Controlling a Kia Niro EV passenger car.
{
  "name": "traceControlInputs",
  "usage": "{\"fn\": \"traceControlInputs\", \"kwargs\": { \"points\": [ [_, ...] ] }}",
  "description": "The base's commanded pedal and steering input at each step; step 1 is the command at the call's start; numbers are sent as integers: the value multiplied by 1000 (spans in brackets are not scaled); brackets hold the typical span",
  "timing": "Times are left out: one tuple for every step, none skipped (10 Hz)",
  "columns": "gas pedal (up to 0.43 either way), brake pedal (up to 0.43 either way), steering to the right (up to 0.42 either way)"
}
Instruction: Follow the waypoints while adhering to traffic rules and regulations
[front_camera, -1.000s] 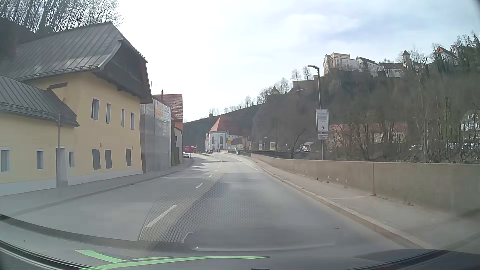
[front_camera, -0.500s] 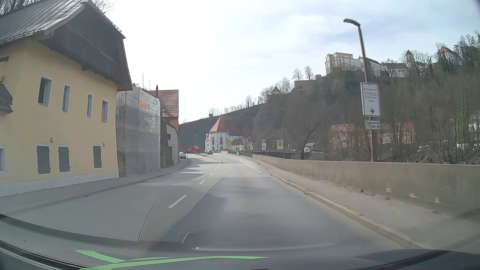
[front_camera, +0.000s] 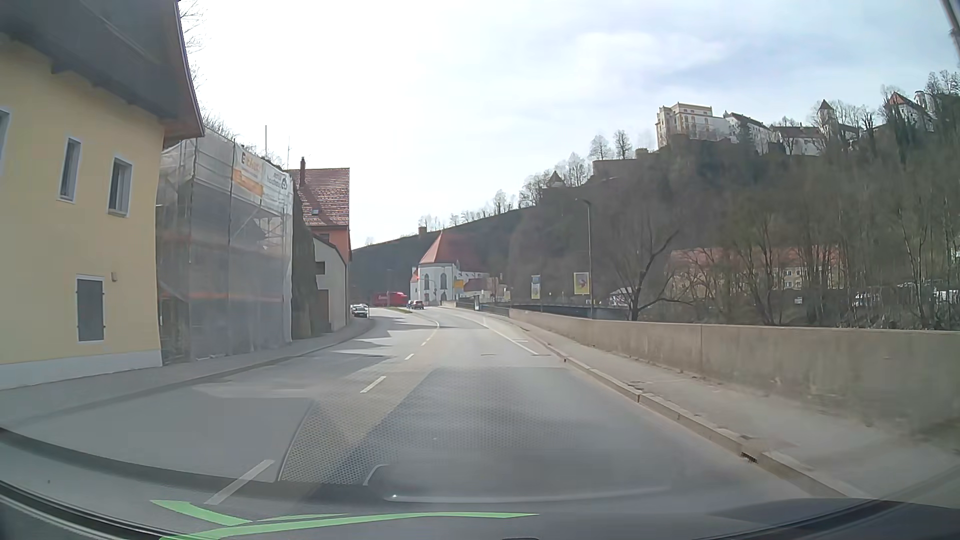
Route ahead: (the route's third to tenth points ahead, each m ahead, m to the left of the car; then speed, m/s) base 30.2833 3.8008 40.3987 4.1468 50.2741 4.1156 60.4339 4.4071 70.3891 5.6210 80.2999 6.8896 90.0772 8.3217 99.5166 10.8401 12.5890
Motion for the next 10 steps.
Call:
{"fn": "traceControlInputs", "kwargs": {
  "points": [
    [87,0,-3],
    [87,0,-3],
    [87,0,-3],
    [87,0,-3],
    [87,0,-3],
    [87,0,-3],
    [87,0,-3],
    [87,0,-3],
    [87,0,-3],
    [87,0,-3]
  ]
}}
